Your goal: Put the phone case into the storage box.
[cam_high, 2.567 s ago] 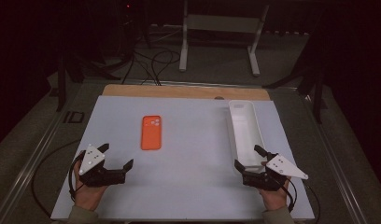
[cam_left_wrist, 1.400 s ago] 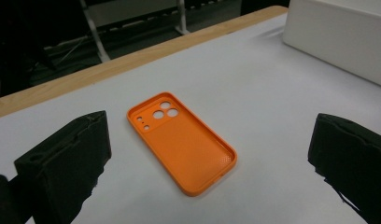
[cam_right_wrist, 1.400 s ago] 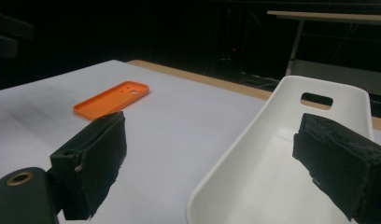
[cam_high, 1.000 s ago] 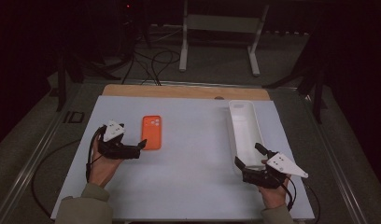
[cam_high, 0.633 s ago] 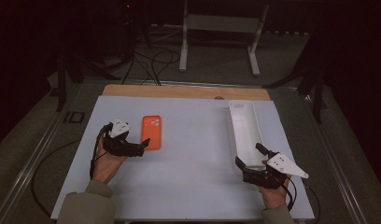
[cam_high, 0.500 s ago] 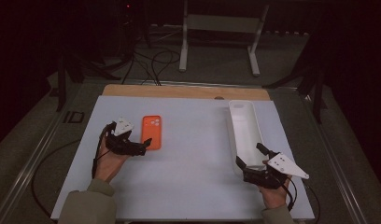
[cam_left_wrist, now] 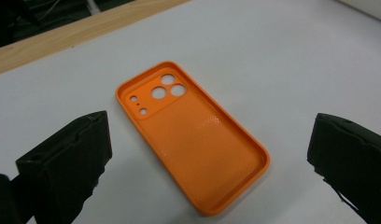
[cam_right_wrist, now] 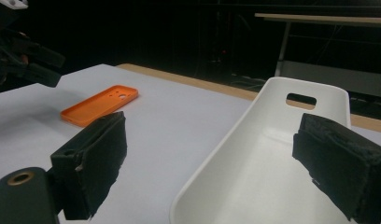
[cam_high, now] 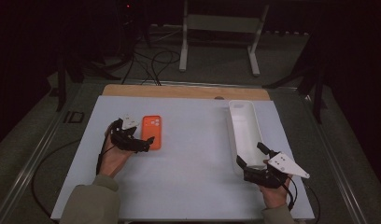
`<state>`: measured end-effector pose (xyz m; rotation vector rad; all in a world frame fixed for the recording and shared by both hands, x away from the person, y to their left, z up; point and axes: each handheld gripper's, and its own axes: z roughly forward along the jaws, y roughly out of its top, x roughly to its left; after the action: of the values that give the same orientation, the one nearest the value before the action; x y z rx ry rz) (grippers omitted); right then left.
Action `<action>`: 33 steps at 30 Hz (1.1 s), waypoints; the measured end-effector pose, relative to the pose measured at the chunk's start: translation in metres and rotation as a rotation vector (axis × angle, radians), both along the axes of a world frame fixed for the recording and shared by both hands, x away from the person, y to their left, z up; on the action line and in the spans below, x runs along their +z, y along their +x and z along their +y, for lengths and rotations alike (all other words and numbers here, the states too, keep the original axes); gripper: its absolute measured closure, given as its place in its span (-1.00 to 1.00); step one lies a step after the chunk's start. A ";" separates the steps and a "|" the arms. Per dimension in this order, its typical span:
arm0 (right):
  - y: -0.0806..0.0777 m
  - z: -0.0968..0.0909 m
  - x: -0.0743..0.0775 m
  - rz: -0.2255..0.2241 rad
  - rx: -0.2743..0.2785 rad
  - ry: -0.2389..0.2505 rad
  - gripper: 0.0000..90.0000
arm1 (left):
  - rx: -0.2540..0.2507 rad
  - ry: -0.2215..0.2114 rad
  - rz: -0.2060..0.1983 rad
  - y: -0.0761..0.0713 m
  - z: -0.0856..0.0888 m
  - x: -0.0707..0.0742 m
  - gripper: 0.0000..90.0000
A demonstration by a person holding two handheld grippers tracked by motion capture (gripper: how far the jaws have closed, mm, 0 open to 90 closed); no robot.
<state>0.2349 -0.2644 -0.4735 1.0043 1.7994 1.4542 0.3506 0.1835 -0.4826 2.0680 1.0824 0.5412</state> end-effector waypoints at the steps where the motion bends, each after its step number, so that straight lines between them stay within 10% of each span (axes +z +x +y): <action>1: 0.000 0.000 0.000 0.000 0.000 -0.001 -0.80 | 0.001 0.004 0.007 0.002 -0.001 -0.001 -0.98; 10: 0.000 -0.001 0.001 -0.003 -0.006 0.004 -0.80 | 0.008 0.024 0.071 0.010 -0.008 -0.012 -0.81; 23: -0.001 -0.004 0.003 -0.009 -0.012 0.010 -0.79 | -0.016 0.027 0.162 0.016 -0.014 -0.024 0.60; 33: -0.001 -0.005 0.001 -0.005 -0.018 0.011 -0.79 | -0.046 0.036 0.203 0.016 -0.025 -0.035 1.00</action>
<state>0.2342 -0.2691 -0.4726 1.0187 1.7758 1.4566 0.3666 0.1581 -0.5178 2.2101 1.1441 0.3355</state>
